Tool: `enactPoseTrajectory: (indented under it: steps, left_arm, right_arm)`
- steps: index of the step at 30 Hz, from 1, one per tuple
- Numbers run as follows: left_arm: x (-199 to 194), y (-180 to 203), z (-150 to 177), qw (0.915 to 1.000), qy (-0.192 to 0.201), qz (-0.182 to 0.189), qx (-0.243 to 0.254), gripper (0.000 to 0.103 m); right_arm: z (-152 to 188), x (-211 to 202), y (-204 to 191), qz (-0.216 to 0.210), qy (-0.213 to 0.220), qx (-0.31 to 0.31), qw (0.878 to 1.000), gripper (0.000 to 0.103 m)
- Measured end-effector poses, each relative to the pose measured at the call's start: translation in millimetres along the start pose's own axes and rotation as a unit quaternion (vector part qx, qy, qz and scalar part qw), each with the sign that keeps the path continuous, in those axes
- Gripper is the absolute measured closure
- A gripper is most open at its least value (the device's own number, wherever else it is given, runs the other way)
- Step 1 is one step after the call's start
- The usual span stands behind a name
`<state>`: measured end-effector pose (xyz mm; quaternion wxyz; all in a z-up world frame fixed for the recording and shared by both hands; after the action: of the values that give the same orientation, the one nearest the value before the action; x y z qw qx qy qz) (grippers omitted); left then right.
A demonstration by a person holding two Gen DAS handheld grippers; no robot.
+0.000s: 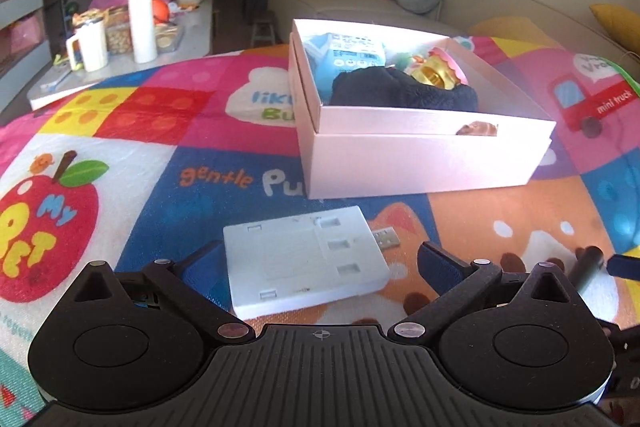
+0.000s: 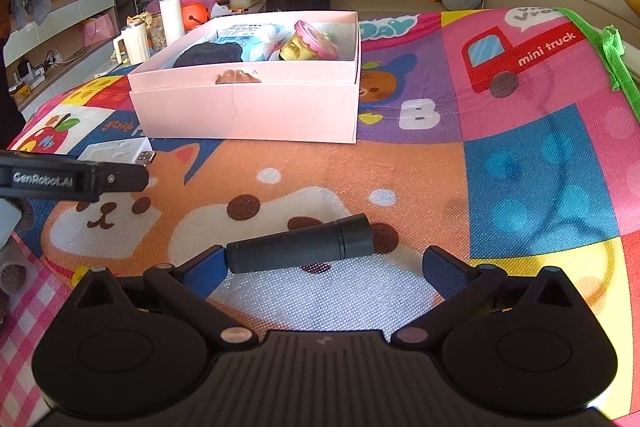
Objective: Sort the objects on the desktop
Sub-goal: 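Grasp the white plastic device with the left tool while right tool holds the stick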
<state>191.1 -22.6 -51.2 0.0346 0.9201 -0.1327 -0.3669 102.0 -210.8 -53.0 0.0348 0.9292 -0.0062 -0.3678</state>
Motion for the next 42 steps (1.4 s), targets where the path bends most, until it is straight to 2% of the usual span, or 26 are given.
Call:
enactPoseTrajectory:
  steps: [5, 7, 16, 23, 29, 36, 39, 40, 42]
  left_arm:
    - [7, 6, -4, 0.9996, 0.005, -0.01, 0.024, 0.001]
    - [4, 8, 0, 0.9993, 0.003, -0.006, 0.036, 0.007]
    - [-36, 23, 41, 0.9952, -0.012, 0.055, 0.08, 0.006]
    - [-45, 22, 52, 0.9964, -0.007, 0.041, 0.074, 0.0]
    - [-46, 21, 52, 0.9965, -0.006, 0.043, 0.072, 0.0]
    - [-45, 21, 53, 0.9964, -0.005, 0.041, 0.074, 0.0]
    - [-45, 21, 53, 0.9964, -0.005, 0.04, 0.074, 0.0]
    - [-45, 21, 53, 0.9965, -0.005, 0.041, 0.074, 0.0]
    - [-45, 21, 53, 0.9964, -0.006, 0.04, 0.074, 0.0]
  right_arm:
    - [0, 0, 0, -0.001, -0.001, 0.001, 1.0, 0.0]
    - [0, 0, 0, -0.001, -0.001, 0.002, 1.0, 0.0]
    - [0, 3, -2, 0.003, -0.007, -0.013, 1.0, 0.0]
    - [3, -5, -12, -0.036, 0.0, -0.04, 0.999, 0.0]
    - [4, -10, -18, -0.019, 0.017, -0.06, 0.998, 0.0]
    - [-1, -9, -19, -0.043, 0.024, -0.064, 0.997, 0.0]
    - [-4, -9, -20, -0.038, 0.035, -0.066, 0.996, 0.0]
    - [-5, -9, -20, -0.039, 0.036, -0.066, 0.996, 0.001]
    - [-4, -6, -21, -0.041, 0.028, -0.068, 0.996, 0.01]
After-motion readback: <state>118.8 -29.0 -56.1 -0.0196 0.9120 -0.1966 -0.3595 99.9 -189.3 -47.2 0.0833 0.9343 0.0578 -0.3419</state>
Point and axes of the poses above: each gripper's, at about its wrist camera, not at the fingertips, and x roughly the way its jaws point, y to its right, z to its underside, the point moved 8 cm from there along x, roughly the way its jaws point, and after that the axes turned 7 degrees about z, right-handed, at the moved point
